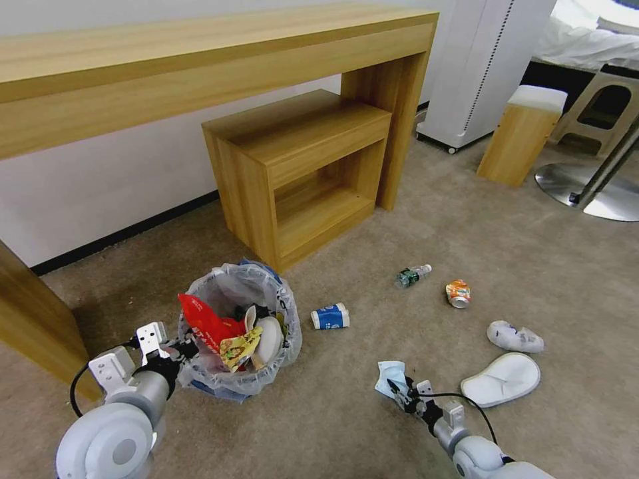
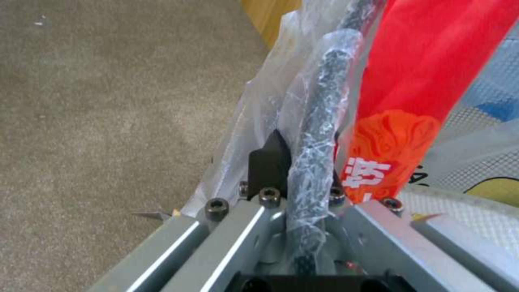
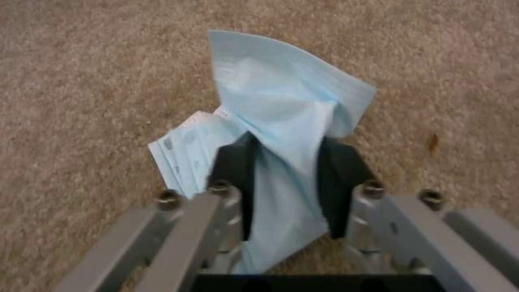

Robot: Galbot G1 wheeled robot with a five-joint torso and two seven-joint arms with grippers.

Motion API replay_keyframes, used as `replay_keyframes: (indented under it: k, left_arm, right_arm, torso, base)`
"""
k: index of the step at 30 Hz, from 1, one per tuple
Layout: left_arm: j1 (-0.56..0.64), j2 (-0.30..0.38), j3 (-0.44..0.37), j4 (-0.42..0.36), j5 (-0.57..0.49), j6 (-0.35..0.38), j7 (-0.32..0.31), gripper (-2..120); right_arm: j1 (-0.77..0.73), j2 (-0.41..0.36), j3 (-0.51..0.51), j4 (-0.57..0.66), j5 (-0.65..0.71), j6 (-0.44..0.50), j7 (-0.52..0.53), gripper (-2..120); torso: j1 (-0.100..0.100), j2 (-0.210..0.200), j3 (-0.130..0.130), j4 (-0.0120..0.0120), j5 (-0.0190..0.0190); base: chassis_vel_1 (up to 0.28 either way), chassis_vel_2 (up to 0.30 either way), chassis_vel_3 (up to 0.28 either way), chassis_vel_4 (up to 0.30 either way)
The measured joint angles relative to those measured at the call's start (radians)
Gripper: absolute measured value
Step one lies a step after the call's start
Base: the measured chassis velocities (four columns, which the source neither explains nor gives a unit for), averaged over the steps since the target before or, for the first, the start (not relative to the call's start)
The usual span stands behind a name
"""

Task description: Pick up the trash bin and place the garbage on the floor into it.

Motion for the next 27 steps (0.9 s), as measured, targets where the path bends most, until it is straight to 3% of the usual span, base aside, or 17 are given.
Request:
replay_keyframes:
  k: [5,7,17,27]
  left_arm:
    - [0.000,0.000,0.002,0.000,0.000,0.000,0.000,0]
    - [-0.002,-0.001,0.003,0.002,0.000,-0.001,0.001,0]
    - [-0.006,-0.001,0.005,0.014,0.000,-0.003,0.004,0]
    - [-0.016,-0.007,0.025,0.040,0.013,-0.003,0.009,0]
  right_arm:
    - [0.001,0.000,0.001,-0.004,-0.012,0.006,-0.004,13]
    - [0.001,0.000,0.001,-0.005,-0.021,0.013,-0.008,0]
    - [-0.020,-0.015,0.017,0.025,-0.059,0.064,-0.038,0]
    - [-0.039,-0.052,0.090,0.161,-0.171,0.220,-0.124,0]
  torso:
    - [0.000,0.000,0.000,0.0000,0.0000]
    - [0.000,0.000,0.000,0.0000,0.0000]
    - [0.000,0.000,0.000,0.0000,0.0000]
    - [0.000,0.000,0.000,0.0000,-0.0001]
  base:
    - [0.000,0.000,0.000,0.000]
    - [0.000,0.000,0.000,0.000]
    - [0.000,0.000,0.000,0.000]
    - [0.000,0.000,0.000,0.000]
